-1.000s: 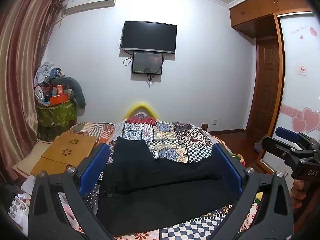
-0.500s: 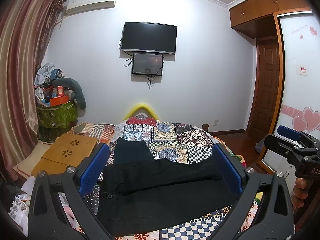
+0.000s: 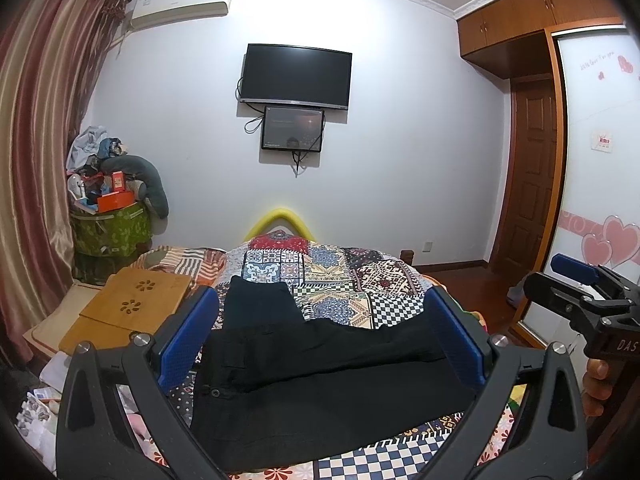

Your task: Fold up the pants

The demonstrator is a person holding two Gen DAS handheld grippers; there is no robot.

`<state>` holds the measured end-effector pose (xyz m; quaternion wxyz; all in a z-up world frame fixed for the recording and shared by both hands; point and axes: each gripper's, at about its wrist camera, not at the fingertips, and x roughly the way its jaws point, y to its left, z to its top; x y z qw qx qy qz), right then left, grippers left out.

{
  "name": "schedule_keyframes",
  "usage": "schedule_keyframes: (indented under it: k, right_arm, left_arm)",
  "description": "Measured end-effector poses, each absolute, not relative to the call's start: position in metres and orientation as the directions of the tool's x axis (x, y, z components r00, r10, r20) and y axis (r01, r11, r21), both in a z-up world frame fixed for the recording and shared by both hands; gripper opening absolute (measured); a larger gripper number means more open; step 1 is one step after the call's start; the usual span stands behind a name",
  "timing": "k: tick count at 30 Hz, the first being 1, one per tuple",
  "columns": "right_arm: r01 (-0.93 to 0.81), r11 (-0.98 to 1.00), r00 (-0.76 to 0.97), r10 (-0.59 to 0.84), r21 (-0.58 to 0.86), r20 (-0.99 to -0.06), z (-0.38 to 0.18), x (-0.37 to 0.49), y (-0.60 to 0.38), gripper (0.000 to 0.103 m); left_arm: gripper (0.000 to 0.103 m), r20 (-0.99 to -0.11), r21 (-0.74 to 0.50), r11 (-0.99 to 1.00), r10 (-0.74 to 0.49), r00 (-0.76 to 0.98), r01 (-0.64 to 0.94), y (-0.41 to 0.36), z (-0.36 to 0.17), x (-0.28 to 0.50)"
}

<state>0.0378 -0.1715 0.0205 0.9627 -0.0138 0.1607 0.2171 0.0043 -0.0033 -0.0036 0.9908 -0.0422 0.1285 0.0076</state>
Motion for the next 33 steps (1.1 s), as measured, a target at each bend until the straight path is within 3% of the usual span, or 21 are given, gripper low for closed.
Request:
schedule_keyframes:
  k: [33]
  right_arm:
    - [-0.417, 0.908, 0.857, 0.408, 0.044, -0.315, 0.0186, 0.0388, -0.1711, 0.102]
  left_arm:
    - [0.103, -0.253, -0.081, 0.997, -0.008, 0.967, -0.013, -0.0045, -0.0044, 0.0022]
